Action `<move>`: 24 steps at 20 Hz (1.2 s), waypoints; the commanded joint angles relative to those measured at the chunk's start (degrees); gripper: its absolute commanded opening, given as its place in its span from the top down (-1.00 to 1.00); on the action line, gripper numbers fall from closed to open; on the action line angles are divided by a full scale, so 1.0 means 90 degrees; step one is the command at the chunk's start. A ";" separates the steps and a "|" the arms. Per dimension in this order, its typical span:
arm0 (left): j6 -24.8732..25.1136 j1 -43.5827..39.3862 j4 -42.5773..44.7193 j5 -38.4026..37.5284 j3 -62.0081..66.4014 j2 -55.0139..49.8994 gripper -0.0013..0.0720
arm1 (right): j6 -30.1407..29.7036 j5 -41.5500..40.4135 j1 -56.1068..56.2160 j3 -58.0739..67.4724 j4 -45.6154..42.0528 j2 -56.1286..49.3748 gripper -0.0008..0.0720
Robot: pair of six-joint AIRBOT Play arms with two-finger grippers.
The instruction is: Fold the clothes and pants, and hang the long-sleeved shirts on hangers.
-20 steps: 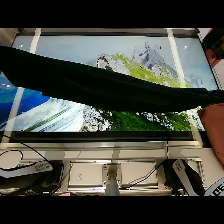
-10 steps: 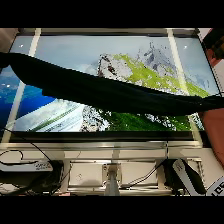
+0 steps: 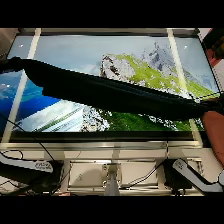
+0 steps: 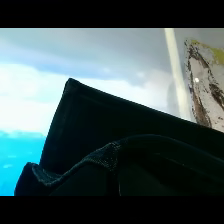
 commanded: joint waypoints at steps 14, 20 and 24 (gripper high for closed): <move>-0.1251 -0.0063 0.2616 -0.0731 0.0012 0.1654 0.91 | -0.0287 0.0767 0.0002 0.0017 -0.0454 0.1217 0.84; -0.1299 -0.0063 0.2812 -0.0549 0.0010 0.1758 0.91 | -0.0284 0.0692 0.0000 0.0017 -0.0464 0.1491 0.84; -0.1496 -0.0063 0.2829 0.0211 0.0000 0.1496 0.91 | -0.0197 0.0296 0.0000 0.0010 -0.0483 0.1423 0.84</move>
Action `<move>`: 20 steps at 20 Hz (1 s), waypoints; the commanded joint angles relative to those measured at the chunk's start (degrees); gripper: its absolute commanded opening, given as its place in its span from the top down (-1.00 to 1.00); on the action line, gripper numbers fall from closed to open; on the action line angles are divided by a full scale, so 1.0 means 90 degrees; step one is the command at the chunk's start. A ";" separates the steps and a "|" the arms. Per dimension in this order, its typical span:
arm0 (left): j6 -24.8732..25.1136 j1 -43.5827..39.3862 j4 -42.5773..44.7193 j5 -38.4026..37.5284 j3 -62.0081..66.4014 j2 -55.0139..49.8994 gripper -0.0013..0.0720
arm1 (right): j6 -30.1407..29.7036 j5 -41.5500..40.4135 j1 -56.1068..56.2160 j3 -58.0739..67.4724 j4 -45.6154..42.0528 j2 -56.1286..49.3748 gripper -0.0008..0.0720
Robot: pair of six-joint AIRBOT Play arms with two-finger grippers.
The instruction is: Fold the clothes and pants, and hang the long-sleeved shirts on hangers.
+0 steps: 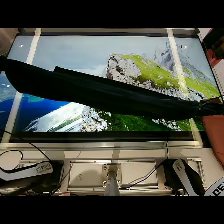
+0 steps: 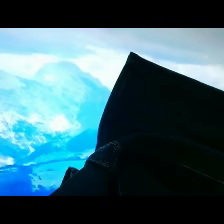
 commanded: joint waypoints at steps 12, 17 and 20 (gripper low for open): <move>-0.0595 -0.0945 -0.1404 0.2050 -0.0007 -0.2336 0.90 | 0.0386 -0.1265 0.0002 -0.0019 0.0656 -0.1933 0.84; -0.0593 -0.1693 -0.1610 0.3908 -0.0007 -0.2871 0.90 | 0.0389 -0.2348 0.0010 -0.0032 0.1241 -0.2674 0.84; -0.0595 -0.1953 -0.1613 0.4269 -0.0007 -0.3123 0.90 | 0.0389 -0.2885 0.0228 -0.0359 0.1379 -0.2875 0.83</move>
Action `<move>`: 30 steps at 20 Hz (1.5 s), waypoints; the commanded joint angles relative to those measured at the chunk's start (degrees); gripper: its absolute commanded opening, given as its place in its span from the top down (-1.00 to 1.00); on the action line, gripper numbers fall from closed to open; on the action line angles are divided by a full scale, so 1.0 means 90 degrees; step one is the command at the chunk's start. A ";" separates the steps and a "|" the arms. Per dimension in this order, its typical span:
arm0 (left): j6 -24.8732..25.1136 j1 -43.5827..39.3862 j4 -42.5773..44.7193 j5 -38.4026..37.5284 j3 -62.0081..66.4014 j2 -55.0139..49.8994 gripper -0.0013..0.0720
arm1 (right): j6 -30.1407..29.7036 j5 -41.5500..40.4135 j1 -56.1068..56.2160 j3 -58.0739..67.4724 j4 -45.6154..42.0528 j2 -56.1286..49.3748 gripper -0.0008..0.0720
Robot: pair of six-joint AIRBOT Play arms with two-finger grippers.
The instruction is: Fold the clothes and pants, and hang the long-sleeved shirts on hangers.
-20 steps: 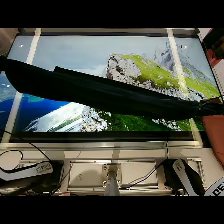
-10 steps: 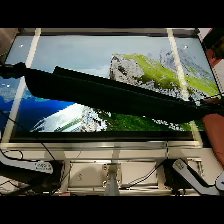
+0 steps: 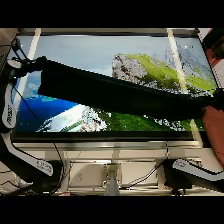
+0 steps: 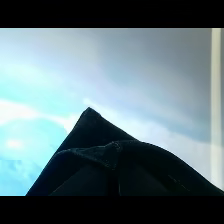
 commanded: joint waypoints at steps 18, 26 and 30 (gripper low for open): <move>-0.0005 0.0646 -0.0104 -0.0248 0.0002 0.0401 -0.92 | 0.0000 -0.1336 0.0906 0.0362 -0.0202 0.0940 -0.32; 0.0163 0.1681 -0.0049 -0.3019 0.0012 0.0119 -0.92 | -0.0007 -0.0158 0.0906 0.0527 -0.0619 0.2487 -0.26; 0.0265 0.1761 -0.0085 -0.4294 0.0270 -0.0641 -0.92 | -0.0007 -0.0143 0.0908 0.0527 -0.0610 0.2574 -0.26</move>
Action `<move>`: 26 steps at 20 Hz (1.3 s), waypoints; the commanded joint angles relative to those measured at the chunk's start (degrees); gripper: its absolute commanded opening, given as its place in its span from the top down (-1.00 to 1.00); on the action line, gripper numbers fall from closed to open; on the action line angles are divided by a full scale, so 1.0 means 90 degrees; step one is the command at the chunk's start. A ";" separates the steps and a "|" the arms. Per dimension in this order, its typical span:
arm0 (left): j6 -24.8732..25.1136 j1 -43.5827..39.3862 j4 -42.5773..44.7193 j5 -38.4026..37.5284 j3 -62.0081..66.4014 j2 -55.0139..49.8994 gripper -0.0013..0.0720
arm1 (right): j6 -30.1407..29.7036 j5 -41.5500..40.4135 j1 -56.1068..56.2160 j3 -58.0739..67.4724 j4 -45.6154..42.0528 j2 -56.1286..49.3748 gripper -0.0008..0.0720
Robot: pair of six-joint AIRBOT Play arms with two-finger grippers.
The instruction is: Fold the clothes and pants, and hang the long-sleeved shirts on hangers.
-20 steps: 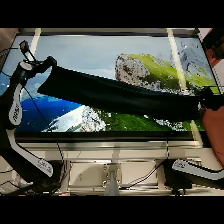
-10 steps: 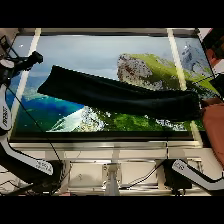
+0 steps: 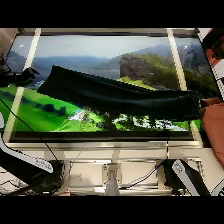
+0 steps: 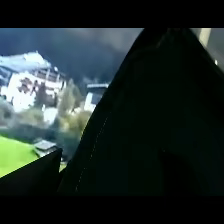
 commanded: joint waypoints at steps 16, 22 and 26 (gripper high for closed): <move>0.0121 0.0835 -0.0991 -0.1753 0.0238 -0.0534 -0.96 | -0.0007 0.0051 0.0010 0.0012 -0.0017 0.0121 -0.26; 0.0121 0.0661 -0.0435 -0.2154 0.0226 -0.0680 -0.96 | -0.0005 0.0051 0.0010 0.0012 -0.0015 0.0121 -0.26; 0.0119 0.0333 -0.0459 -0.1936 0.0223 -0.0942 -0.96 | -0.0005 0.0051 0.0010 0.0012 -0.0012 0.0121 -0.26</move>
